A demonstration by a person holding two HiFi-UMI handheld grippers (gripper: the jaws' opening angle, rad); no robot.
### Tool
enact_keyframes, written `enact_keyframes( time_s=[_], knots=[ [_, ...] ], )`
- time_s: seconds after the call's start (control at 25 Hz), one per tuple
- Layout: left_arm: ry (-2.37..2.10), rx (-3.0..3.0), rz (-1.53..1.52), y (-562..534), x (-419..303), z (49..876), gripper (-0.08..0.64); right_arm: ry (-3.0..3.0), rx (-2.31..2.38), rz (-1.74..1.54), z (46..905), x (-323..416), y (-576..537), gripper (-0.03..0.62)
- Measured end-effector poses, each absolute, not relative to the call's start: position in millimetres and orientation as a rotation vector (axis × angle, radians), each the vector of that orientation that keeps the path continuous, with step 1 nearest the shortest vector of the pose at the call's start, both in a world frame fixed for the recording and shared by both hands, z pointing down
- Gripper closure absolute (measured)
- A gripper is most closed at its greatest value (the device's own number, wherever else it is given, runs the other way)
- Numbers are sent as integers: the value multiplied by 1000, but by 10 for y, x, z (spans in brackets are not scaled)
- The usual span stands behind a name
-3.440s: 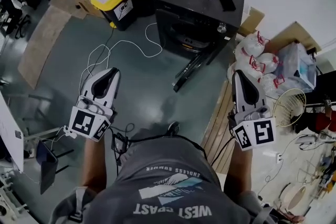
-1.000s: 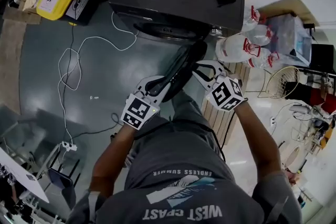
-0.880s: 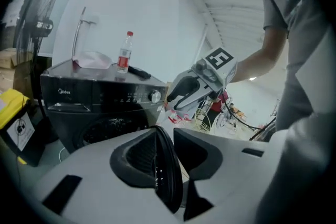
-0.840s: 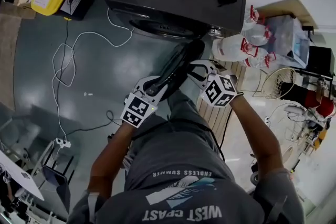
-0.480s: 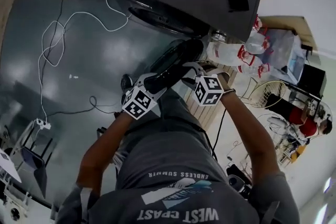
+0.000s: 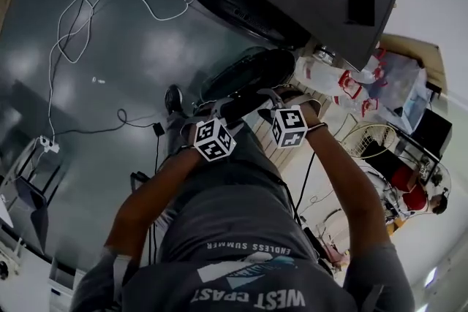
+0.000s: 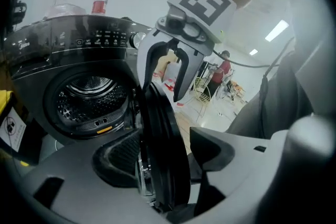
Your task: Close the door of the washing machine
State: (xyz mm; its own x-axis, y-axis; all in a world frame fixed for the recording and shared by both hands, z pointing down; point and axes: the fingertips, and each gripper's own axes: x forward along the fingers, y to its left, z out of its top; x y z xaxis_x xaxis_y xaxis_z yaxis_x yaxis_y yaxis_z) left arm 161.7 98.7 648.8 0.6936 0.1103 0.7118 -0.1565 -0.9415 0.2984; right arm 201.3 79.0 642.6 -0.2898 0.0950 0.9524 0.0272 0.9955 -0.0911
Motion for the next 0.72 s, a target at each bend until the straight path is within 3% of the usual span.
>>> enact_keyframes(
  time_s=[0.44,0.72],
  knots=[
    [-176,2620,1167,1010,1610,6696,265,-1864,-15,-79,6560,2045,741,373],
    [-340,2685,1151,812,1492,6674,339,-1862,111,-81,6579,1985,578,383]
  ],
)
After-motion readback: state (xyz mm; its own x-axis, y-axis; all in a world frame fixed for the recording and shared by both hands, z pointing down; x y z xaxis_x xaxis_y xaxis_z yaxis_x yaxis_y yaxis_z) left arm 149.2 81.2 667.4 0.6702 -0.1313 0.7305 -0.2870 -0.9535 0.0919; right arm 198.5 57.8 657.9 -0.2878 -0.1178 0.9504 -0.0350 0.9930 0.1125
